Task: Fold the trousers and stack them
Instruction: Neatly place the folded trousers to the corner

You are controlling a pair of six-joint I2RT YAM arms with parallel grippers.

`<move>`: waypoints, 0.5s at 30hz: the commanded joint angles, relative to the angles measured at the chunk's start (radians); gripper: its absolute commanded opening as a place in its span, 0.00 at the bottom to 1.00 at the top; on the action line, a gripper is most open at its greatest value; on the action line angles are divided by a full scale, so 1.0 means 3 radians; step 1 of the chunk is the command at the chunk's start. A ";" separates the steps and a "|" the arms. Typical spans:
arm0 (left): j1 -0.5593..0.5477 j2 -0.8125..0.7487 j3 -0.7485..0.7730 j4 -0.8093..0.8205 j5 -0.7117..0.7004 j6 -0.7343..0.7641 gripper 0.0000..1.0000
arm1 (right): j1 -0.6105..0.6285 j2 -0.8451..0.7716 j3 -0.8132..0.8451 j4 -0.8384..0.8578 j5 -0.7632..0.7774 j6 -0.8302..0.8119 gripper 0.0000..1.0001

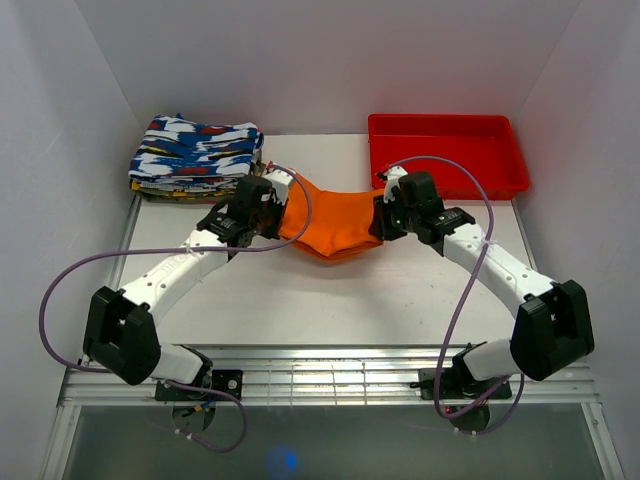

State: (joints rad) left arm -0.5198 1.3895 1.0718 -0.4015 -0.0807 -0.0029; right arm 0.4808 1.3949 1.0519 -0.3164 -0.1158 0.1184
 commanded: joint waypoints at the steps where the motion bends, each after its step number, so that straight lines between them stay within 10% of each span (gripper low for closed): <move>1: -0.0052 -0.0255 0.0283 0.0316 -0.0140 0.0270 0.00 | 0.0059 -0.0211 0.0277 0.0257 0.0115 -0.0190 0.08; 15: -0.0057 -0.0326 0.0513 0.0929 -0.0298 0.0699 0.00 | 0.0202 -0.0145 0.0758 0.0655 0.0263 -0.0526 0.08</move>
State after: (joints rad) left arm -0.5343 1.3643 1.1553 -0.2836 -0.1303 0.1509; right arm 0.5335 1.3735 1.1877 -0.2909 -0.0746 0.0364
